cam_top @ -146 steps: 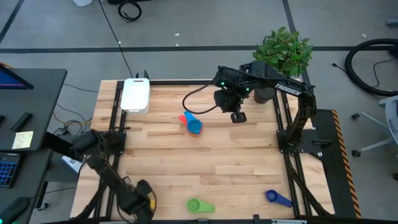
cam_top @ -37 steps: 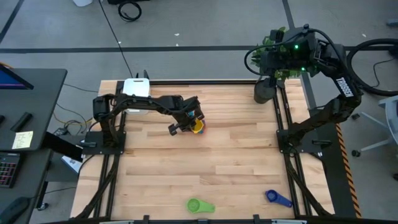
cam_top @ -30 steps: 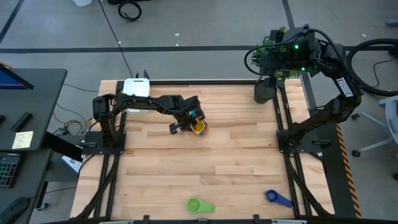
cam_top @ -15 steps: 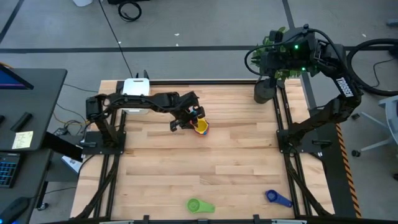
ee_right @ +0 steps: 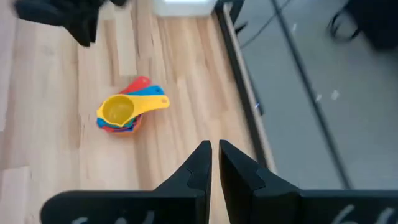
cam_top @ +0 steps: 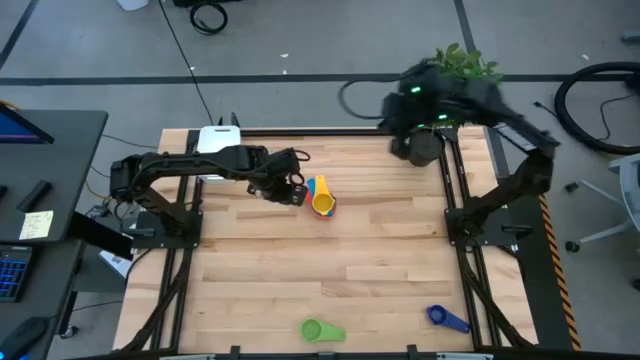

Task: Nest measuring cups in basket
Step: Adjust the measuring cups

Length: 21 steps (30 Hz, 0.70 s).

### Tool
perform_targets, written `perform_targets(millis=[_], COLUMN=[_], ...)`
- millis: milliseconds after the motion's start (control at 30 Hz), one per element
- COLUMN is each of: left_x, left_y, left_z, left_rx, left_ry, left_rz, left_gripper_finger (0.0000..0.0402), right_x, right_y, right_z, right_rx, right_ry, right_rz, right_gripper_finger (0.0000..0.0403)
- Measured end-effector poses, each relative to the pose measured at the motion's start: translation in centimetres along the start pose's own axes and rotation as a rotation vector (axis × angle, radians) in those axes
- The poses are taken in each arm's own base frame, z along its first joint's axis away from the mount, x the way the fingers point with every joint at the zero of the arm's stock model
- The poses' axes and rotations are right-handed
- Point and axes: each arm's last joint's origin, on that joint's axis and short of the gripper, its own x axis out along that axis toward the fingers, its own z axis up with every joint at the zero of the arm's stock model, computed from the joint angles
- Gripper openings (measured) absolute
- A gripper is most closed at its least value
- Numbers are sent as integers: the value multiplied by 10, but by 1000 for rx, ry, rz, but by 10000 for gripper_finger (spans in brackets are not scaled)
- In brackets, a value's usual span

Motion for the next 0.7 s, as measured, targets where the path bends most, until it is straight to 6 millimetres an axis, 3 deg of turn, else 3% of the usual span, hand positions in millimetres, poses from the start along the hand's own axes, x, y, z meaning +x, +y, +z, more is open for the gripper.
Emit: perform_targets(millis=[200,367,567,700], left_x=[11,37,72,93], left_y=[8,13,10,8], left_z=[4,10,16,21], left_rx=[58,109,190,239], left_ry=[1,47,81,82], left_rz=[119,197,192,165], left_gripper_finger=[96,96,96,96], right_x=[82,139,191,215], right_y=[-6,-14,-26,-32], right_z=[7,5,-9,-17], right_rx=[195,269,357,377], right_ry=[84,205,308,354], right_rz=[10,12,189,253], right_gripper_finger=[34,34,34,34])
